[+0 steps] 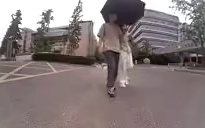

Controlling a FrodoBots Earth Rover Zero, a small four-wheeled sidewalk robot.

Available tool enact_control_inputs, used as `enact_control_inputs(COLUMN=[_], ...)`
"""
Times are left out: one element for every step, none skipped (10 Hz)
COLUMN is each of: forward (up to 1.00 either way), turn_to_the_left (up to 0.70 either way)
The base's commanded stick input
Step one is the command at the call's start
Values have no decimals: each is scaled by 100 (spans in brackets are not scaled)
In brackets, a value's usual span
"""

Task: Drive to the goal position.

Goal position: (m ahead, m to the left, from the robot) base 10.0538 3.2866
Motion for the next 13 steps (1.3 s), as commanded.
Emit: enact_control_inputs(forward=[45, 45, 45, 45, 45, 45, 45, 45, 45, 45, 45, 52, 70], turn_to_the_left=[7, 27, 27, 27, 27, 27, 27, 27, 27, 22, 10, 0, 0])
